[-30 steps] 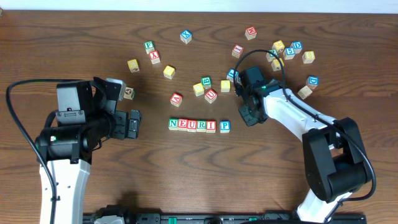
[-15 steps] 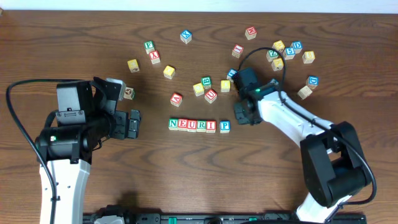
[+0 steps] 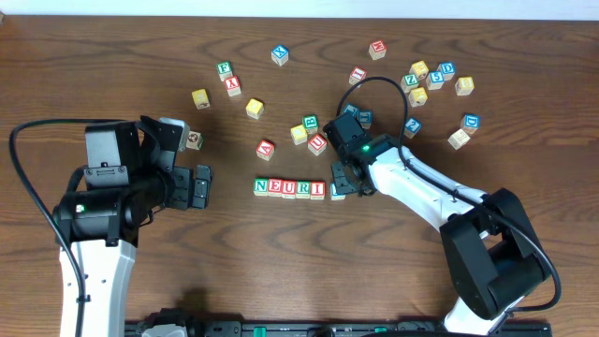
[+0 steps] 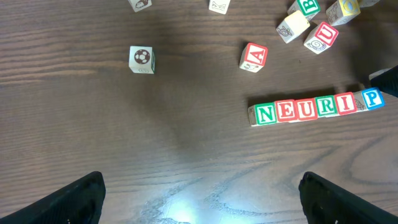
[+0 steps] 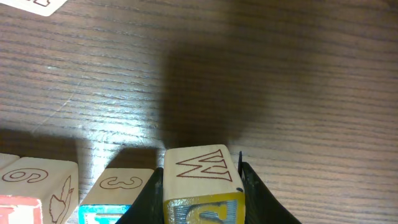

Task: Spell out NEURIPS
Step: 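Lower the yellow S block beside the blue P block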

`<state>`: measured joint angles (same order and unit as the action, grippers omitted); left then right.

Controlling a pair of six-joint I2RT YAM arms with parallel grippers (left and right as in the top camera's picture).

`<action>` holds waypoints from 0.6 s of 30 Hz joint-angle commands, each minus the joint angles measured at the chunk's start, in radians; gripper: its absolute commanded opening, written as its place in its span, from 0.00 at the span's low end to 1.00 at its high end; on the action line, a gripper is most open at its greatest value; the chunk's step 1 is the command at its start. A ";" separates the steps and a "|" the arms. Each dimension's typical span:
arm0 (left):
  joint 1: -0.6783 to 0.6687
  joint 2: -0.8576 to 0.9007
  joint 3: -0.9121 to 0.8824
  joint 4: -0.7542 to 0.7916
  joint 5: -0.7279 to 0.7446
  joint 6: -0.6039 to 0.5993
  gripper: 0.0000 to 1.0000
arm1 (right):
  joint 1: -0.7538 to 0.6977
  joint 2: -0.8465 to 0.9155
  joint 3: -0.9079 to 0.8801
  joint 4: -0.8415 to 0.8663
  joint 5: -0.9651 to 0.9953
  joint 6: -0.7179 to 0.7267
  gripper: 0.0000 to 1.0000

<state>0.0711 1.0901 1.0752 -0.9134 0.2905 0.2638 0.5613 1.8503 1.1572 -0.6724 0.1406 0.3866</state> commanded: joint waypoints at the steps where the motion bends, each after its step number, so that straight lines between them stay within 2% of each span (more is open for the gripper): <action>1: 0.005 -0.006 0.020 -0.002 0.012 0.013 0.98 | -0.002 -0.025 0.013 -0.008 0.018 0.022 0.01; 11: 0.004 -0.006 0.020 -0.002 0.012 0.013 0.98 | -0.001 -0.025 0.013 -0.144 -0.003 0.104 0.01; 18: 0.005 -0.006 0.020 -0.002 0.012 0.013 0.98 | 0.010 -0.025 0.013 -0.116 -0.056 0.107 0.01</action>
<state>0.0711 1.0901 1.0752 -0.9134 0.2905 0.2638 0.5613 1.8500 1.1580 -0.8097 0.1101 0.4694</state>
